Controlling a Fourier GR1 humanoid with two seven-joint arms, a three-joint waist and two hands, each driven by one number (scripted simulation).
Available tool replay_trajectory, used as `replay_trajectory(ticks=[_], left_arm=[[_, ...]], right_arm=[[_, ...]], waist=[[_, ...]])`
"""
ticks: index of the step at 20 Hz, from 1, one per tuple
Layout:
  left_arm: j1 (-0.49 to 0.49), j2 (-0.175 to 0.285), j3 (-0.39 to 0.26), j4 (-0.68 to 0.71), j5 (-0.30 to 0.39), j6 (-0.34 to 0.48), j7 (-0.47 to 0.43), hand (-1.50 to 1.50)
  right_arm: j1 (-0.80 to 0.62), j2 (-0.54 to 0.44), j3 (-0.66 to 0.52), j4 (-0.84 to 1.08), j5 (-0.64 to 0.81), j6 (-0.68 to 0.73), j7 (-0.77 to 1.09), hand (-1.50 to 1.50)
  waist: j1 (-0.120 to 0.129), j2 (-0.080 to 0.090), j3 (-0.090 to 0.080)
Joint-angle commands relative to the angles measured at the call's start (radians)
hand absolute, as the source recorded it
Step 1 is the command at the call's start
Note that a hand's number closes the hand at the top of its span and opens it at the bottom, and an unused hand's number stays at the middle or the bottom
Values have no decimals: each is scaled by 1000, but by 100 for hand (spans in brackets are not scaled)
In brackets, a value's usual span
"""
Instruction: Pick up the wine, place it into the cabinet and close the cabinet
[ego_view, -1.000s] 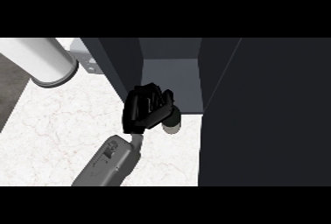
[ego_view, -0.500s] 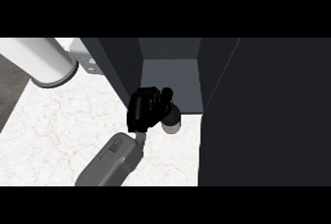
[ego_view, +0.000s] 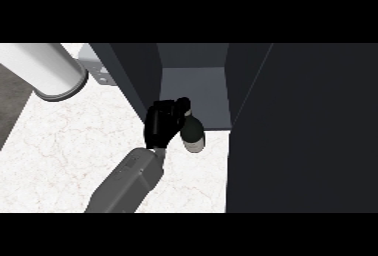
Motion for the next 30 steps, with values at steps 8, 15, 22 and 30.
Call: replay_trajectory(ticks=[8, 15, 22, 30], left_arm=[[-190, 0, 9, 304, 148, -130, -42, 150], [-251, 0, -26, 370, 233, -145, -76, 150], [-308, 0, -11, 422, 289, -172, -64, 150], [-353, 0, -21, 515, 295, -145, -57, 150]], right_arm=[[-28, 4, -14, 17, -15, -14, 4, -150], [-86, -18, -27, 48, -25, -19, 36, -150], [25, 22, 28, 25, 19, 20, -61, -150], [-26, 17, 17, 25, 14, -11, -13, -150]], waist=[[-9, 7, -1], [-17, 10, -2], [-21, 9, -1], [-26, 12, -1]])
